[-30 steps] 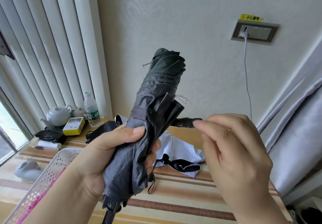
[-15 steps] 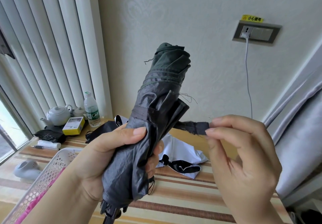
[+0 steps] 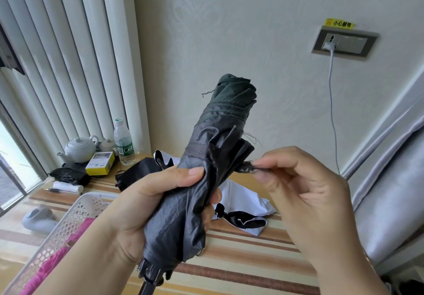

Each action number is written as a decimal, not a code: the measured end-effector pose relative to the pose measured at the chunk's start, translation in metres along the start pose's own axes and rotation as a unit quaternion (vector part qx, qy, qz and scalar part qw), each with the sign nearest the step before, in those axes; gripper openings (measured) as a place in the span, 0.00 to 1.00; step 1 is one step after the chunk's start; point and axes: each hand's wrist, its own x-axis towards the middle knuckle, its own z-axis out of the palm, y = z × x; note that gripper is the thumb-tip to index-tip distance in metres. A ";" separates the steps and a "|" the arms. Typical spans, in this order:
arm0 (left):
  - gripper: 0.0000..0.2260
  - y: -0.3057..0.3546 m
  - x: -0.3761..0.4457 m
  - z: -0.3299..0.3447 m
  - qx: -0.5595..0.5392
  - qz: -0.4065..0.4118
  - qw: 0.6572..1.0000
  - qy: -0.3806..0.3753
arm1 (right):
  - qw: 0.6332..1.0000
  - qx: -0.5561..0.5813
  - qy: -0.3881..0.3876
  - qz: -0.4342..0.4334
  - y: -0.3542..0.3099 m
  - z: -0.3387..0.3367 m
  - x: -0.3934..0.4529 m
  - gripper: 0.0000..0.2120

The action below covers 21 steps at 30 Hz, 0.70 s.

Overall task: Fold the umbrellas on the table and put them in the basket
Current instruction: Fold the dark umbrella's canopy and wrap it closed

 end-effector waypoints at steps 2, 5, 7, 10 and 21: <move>0.19 -0.002 -0.004 -0.007 -0.087 -0.010 0.995 -0.037 | 0.997 -0.065 -0.014 -0.042 0.000 -0.006 0.002 0.03; 0.15 -0.001 -0.005 -0.016 -0.100 -0.025 0.992 -0.076 | 0.985 -0.148 -0.045 -0.083 0.000 -0.013 0.004 0.03; 0.14 0.001 -0.003 -0.016 -0.097 -0.031 0.990 -0.094 | 0.982 -0.164 -0.049 -0.077 0.001 -0.015 0.005 0.04; 0.17 0.001 -0.003 -0.010 -0.093 -0.030 0.994 -0.056 | 0.991 -0.123 -0.057 -0.018 0.000 -0.017 0.005 0.04; 0.15 -0.004 -0.001 0.006 0.071 0.056 0.985 0.146 | 0.981 -0.031 -0.093 0.170 0.011 -0.002 -0.002 0.07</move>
